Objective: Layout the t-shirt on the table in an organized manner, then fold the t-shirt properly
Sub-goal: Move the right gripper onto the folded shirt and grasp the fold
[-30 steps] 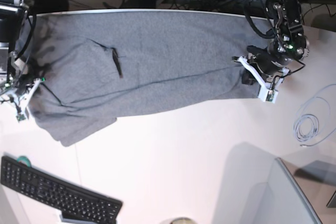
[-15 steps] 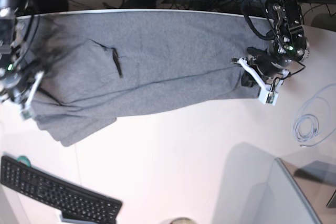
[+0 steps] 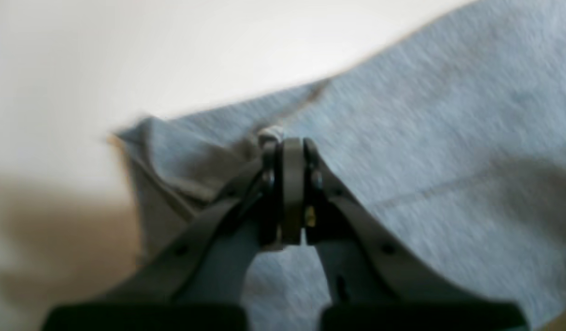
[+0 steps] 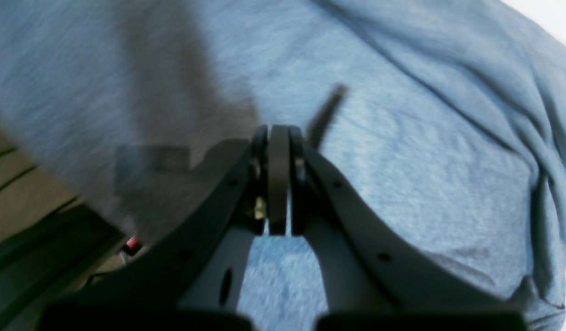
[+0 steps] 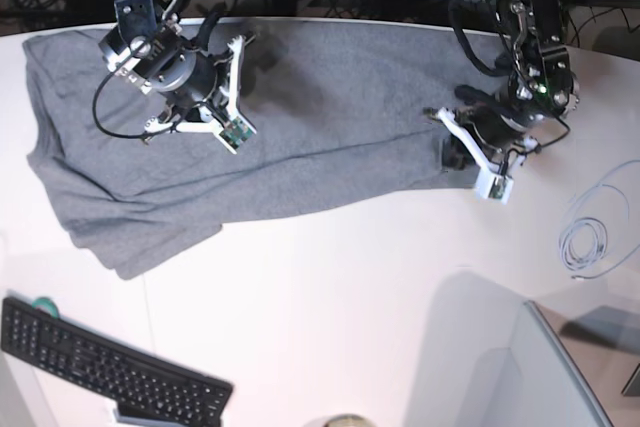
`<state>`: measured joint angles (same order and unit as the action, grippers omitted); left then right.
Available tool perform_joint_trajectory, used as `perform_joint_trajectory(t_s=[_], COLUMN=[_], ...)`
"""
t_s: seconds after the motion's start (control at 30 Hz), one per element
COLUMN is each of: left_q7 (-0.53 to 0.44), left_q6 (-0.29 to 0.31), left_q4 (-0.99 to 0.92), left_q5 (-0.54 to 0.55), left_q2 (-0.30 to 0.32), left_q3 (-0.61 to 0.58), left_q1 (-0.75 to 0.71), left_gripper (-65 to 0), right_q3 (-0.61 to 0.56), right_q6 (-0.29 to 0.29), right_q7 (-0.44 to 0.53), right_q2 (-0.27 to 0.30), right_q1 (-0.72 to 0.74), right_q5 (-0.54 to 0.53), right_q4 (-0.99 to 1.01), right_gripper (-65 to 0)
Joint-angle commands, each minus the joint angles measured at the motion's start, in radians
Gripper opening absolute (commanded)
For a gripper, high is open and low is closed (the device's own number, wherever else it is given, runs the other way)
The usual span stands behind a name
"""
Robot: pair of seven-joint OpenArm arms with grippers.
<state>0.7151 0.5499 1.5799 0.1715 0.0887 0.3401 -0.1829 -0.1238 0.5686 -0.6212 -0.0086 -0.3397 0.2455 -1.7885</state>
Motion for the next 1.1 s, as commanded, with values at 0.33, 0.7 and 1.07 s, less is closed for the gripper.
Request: perform_joint_trajectory(t_s=[0.33,0.7,1.07], left_q7=[-0.021,-0.163,-0.274], left_q6=[-0.001,-0.054,-0.054], left_q4=[-0.036,-0.275,-0.438], left_q5=[0.004,0.003,-0.112], left_q2=[0.013,0.021,0.058], left_q3=[0.007,-0.002,0.007], left_q1=[-0.019,-0.016,0.030], left_gripper=[-65.0,-65.0,-65.0], right_q3=[0.005,0.086,0.402], right_q6=[0.000,-0.002,-0.002], right_q7=[0.019,0.021,0.017], right_q2=[-0.003,-0.018,-0.015], right_q1=[0.021,0.064,0.301], right_q5=[-0.005,-0.007,-0.007], right_q4=[0.026,0.025,0.141], right_gripper=[-64.8,-64.8,-64.4])
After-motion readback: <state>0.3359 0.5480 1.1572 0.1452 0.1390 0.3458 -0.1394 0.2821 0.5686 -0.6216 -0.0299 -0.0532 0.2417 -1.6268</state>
